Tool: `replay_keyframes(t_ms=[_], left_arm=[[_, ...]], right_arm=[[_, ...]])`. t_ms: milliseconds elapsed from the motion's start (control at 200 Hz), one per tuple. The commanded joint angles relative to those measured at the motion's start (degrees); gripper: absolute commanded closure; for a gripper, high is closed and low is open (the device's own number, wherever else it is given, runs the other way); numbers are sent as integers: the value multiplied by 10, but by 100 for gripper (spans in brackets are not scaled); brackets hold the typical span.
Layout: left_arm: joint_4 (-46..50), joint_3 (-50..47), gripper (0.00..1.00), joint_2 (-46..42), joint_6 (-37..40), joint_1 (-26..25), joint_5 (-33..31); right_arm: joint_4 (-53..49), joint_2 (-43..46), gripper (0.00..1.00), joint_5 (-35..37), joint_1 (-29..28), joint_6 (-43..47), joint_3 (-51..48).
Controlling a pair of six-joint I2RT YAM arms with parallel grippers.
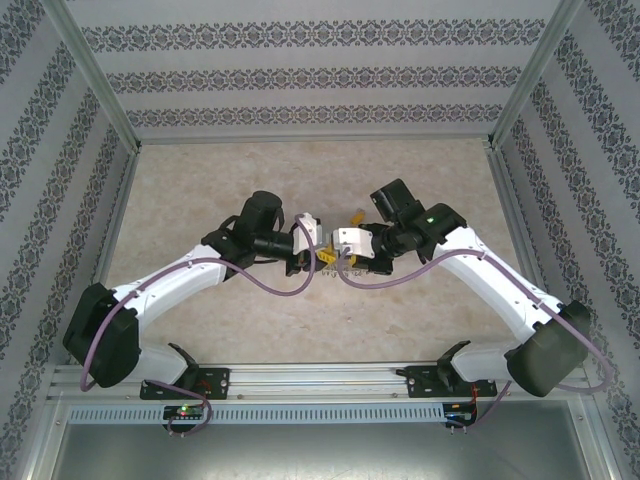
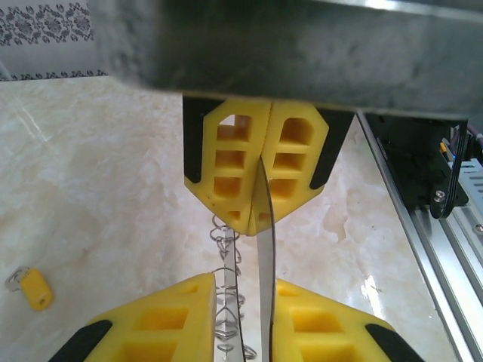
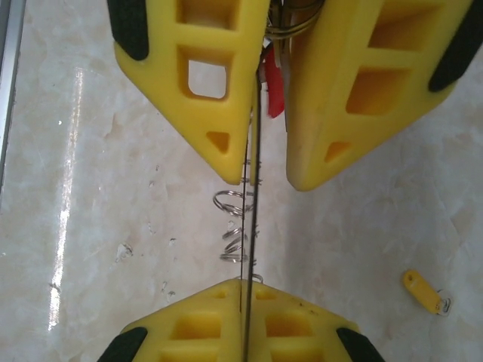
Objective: Put the keys on the keyring
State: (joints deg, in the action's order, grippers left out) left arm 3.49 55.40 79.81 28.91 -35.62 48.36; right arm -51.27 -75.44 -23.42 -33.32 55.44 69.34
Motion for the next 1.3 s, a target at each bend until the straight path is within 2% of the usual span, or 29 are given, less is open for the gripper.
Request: replay_keyframes(t_ms=[0, 25, 190, 365, 440, 540, 650, 714, 759, 794, 874, 969, 1069, 1159, 1294], left_arm=[[16, 26, 100, -2, 18, -5, 25], [17, 25, 100, -3, 19, -4, 26], [10, 15, 100, -15, 31, 0, 42], [-48, -1, 100, -29, -23, 24, 81], [-82, -12, 100, -36, -56, 36, 97], [-105, -21, 100, -42, -79, 50, 109], [-104, -25, 100, -44, -85, 54, 110], [-105, -27, 100, -44, -89, 55, 110], [-110, -29, 100, -42, -93, 54, 112], [-113, -31, 100, -42, -95, 54, 112], [-120, -35, 100, -39, -95, 54, 108], [-117, -35, 100, -36, -94, 54, 112], [-117, -31, 100, -33, -97, 55, 112], [-117, -26, 100, -33, -99, 54, 113], [-124, -19, 100, -31, -107, 54, 118]], right_arm=[[-13, 4, 83, -47, 9, 0, 2], [-27, 3, 78, -68, 16, -1, 9], [-40, 26, 59, -183, 81, -12, -7], [-29, 35, 58, -304, 149, -15, -50], [-23, 29, 58, -337, 161, -14, -60], [17, 33, 64, -353, 163, -27, -85], [26, 27, 84, -367, 164, -23, -84], [38, 22, 85, -369, 164, -41, -82], [41, 18, 82, -373, 164, -46, -81], [39, 16, 75, -374, 164, -47, -80], [42, 16, 67, -373, 165, -43, -89], [75, 15, 50, -368, 167, -58, -115], [145, 20, 48, -393, 162, -95, -157], [244, 26, 45, -366, 144, -159, -202], [317, 7, 45, -356, 131, -208, -229]])
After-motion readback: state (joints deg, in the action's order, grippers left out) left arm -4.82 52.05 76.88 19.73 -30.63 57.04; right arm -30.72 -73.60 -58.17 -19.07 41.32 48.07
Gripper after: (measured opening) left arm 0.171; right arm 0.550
